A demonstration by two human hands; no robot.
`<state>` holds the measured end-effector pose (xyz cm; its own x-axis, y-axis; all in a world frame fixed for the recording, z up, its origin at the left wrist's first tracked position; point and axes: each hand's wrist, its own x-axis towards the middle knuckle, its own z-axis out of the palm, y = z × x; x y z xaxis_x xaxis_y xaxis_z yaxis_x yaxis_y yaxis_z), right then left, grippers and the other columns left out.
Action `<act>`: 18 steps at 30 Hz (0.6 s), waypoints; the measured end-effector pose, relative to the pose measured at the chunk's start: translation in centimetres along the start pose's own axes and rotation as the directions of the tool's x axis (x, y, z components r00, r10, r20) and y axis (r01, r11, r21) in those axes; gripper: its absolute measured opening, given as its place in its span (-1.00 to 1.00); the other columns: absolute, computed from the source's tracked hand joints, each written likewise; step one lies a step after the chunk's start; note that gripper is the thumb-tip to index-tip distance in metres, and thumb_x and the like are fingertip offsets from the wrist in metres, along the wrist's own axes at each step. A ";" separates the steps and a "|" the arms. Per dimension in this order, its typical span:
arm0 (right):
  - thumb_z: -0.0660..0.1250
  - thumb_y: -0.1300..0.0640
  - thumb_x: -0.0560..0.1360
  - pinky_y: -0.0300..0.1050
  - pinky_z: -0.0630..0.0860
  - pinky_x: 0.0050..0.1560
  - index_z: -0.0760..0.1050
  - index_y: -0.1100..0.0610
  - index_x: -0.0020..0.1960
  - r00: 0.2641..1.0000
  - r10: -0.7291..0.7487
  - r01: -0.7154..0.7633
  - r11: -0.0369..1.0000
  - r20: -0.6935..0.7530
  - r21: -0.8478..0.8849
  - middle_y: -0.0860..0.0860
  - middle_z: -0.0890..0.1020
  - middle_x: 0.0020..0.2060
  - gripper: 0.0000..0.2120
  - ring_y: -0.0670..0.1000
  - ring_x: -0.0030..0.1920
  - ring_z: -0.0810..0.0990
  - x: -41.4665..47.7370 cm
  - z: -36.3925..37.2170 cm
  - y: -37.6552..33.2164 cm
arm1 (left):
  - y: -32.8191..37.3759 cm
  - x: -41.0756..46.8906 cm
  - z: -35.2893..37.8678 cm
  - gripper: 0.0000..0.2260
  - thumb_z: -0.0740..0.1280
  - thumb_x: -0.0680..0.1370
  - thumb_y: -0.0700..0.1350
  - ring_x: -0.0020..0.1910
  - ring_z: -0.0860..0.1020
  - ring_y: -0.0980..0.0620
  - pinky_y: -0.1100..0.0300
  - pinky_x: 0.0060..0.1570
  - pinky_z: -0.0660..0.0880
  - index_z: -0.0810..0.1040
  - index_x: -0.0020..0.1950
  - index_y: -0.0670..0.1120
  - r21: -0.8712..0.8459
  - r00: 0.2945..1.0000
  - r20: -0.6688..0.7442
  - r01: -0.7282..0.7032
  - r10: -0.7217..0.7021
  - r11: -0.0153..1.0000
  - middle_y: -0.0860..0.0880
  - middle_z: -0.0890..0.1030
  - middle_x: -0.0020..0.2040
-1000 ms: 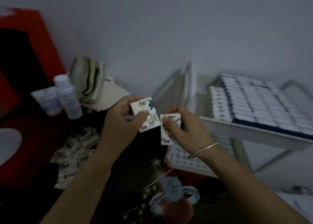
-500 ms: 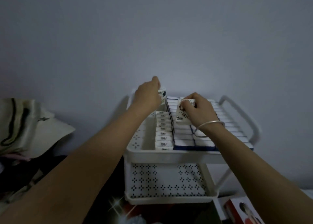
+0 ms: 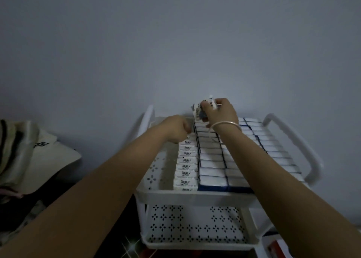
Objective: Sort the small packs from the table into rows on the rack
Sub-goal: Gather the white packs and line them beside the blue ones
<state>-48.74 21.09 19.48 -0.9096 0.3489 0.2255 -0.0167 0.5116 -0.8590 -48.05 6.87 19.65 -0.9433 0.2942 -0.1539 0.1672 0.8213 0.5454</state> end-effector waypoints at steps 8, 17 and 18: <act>0.40 0.06 0.44 -0.15 0.38 -0.17 0.38 0.07 0.19 0.967 -0.237 0.254 0.932 0.096 -0.259 0.04 0.61 -0.02 -0.62 0.08 -0.06 0.57 -0.2 1.7 1.3 | 0.2 -0.6 -0.4 -0.87 0.18 0.62 -0.24 -0.17 0.60 -0.09 -0.04 -0.07 0.61 0.50 0.06 -0.22 -0.559 0.923 0.244 0.385 -0.298 0.734 -0.17 0.61 0.00; 0.37 -0.04 0.44 -0.12 0.35 -0.08 0.59 0.02 0.03 0.761 -0.461 0.648 0.537 0.456 -0.540 0.14 0.50 -0.09 -0.78 0.18 -0.07 0.52 -0.3 2.1 1.2 | 0.5 -1.7 -1.1 -0.79 0.15 0.63 -0.16 0.02 0.56 -0.19 -0.12 0.19 0.50 0.40 -0.08 -0.30 -0.645 0.901 0.273 0.432 -0.337 0.631 -0.25 0.51 -0.01; 0.35 -0.04 0.45 -0.11 0.35 -0.05 0.60 0.01 0.02 0.759 -0.462 0.651 0.537 0.458 -0.537 0.15 0.52 -0.09 -0.79 0.18 -0.06 0.51 -0.2 2.3 1.5 | 0.5 -1.7 -1.0 -0.77 0.18 0.62 -0.11 0.11 0.54 -0.18 -0.11 0.20 0.50 0.38 0.00 -0.30 -0.635 0.900 0.286 0.434 -0.328 0.639 -0.25 0.47 0.13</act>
<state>-49.56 20.05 17.08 -0.8730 -0.3312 0.3579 -0.3782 0.9232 -0.0680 -46.69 6.24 21.02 -0.8223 0.1349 -0.5529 -0.4849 0.3425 0.8047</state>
